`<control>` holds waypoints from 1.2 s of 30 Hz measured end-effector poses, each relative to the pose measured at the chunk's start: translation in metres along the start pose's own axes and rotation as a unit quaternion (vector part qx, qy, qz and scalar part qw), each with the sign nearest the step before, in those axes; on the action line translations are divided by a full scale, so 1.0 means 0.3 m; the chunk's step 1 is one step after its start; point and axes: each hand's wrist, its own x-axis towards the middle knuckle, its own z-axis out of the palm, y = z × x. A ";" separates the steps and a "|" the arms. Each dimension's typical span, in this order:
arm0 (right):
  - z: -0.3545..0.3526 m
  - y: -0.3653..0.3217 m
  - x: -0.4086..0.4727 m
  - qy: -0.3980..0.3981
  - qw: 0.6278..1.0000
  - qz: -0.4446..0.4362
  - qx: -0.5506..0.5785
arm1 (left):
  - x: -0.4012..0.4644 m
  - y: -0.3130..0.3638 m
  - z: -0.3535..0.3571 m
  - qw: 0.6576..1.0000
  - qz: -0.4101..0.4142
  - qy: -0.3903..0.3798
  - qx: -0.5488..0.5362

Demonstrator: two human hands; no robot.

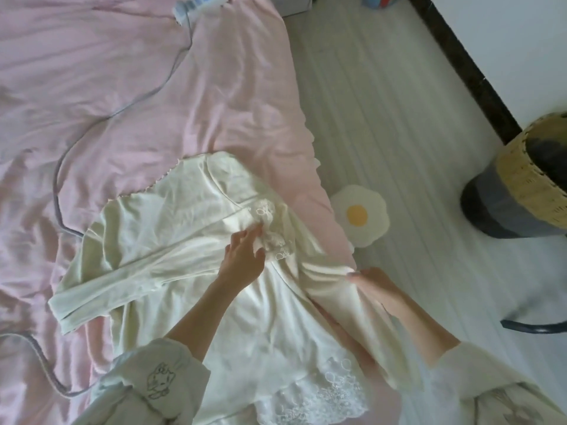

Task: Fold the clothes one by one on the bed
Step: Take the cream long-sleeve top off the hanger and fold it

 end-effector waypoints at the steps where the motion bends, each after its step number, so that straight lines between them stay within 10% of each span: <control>1: -0.024 -0.007 0.008 0.059 0.998 -0.020 0.027 | 0.004 0.018 -0.002 0.999 -0.020 0.036 -0.013; 9: -0.193 -0.075 0.000 0.327 0.923 -0.041 0.199 | 0.049 0.166 -0.034 0.986 0.071 0.141 0.044; 17: -0.043 -0.097 0.070 0.095 0.922 0.048 0.373 | 0.068 0.120 -0.004 0.992 0.087 0.030 0.086; 25: 0.095 -0.266 0.179 -0.148 0.630 0.098 0.756 | 0.110 0.081 -0.024 0.993 0.072 0.086 0.047; 36: 0.080 -0.365 0.323 -0.089 0.456 0.135 0.875 | 0.165 0.037 -0.029 0.982 0.094 0.097 0.129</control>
